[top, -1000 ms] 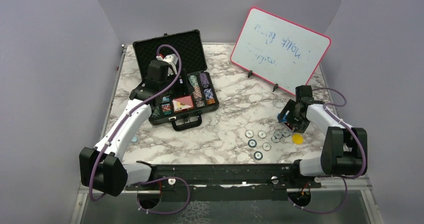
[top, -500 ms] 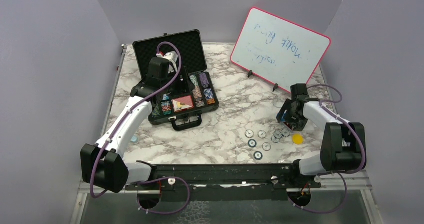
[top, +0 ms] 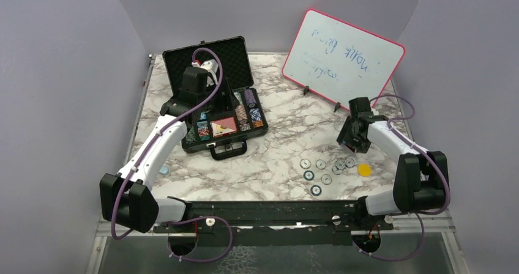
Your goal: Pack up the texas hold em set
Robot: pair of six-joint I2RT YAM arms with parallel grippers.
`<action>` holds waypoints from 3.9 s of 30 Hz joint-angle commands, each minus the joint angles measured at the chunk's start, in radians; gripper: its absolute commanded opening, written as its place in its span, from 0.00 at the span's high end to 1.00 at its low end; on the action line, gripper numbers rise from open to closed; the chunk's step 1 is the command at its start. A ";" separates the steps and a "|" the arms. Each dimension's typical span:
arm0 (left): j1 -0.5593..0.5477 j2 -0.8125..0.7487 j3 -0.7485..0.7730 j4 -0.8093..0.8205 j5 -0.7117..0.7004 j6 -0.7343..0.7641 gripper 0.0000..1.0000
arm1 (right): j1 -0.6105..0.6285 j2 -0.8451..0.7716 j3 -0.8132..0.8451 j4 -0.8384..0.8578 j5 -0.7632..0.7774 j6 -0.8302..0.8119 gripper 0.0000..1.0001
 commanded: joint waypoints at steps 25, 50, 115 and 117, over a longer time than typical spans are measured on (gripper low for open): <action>0.188 -0.088 -0.023 -0.103 -0.150 -0.166 0.29 | 0.764 0.494 0.893 0.026 0.063 0.023 0.36; 0.304 -0.119 -0.039 -0.280 -0.240 -0.197 0.24 | 0.844 1.075 1.536 0.239 0.027 -0.284 0.32; 0.259 -0.073 0.208 -0.186 -0.025 0.010 0.25 | 0.153 0.189 0.108 0.349 0.198 -0.012 0.06; 0.259 -0.068 0.208 -0.186 -0.021 0.006 0.25 | 0.146 0.210 0.117 0.355 0.188 -0.013 0.07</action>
